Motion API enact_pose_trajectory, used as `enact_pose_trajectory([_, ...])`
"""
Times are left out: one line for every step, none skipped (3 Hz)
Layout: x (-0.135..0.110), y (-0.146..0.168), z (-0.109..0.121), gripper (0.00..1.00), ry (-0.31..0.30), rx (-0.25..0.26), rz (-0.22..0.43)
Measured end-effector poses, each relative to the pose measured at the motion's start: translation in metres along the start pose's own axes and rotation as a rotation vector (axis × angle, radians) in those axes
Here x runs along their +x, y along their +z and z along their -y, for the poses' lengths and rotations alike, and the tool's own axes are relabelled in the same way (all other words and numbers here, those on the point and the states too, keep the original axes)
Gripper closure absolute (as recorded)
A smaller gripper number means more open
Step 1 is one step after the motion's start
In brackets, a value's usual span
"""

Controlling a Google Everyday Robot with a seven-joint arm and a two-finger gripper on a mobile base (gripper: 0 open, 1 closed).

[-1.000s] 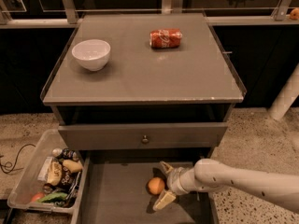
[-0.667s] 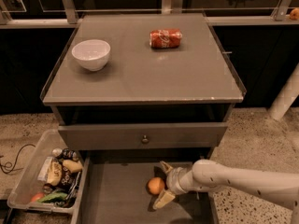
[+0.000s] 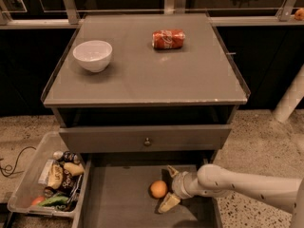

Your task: Pick orange from middle drawer and place on counter

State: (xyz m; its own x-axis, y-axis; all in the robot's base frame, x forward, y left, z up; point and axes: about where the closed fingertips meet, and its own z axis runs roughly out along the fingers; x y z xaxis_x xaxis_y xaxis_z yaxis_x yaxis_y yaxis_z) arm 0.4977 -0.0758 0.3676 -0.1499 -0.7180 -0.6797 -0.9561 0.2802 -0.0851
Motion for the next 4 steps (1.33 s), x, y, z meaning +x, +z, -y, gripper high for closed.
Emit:
enact_pose_trajectory([0.0000,0.0000,0.0000,0.19,0.000,0.000,0.000])
enact_pose_trajectory([0.0000,0.0000,0.0000,0.42,0.000,0.000,0.000])
enact_pose_trajectory([0.0000,0.0001,-0.0001,0.66,0.000,0.000,0.000])
enact_pose_trajectory([0.0000,0.0001,-0.0001,0.89,0.000,0.000,0.000])
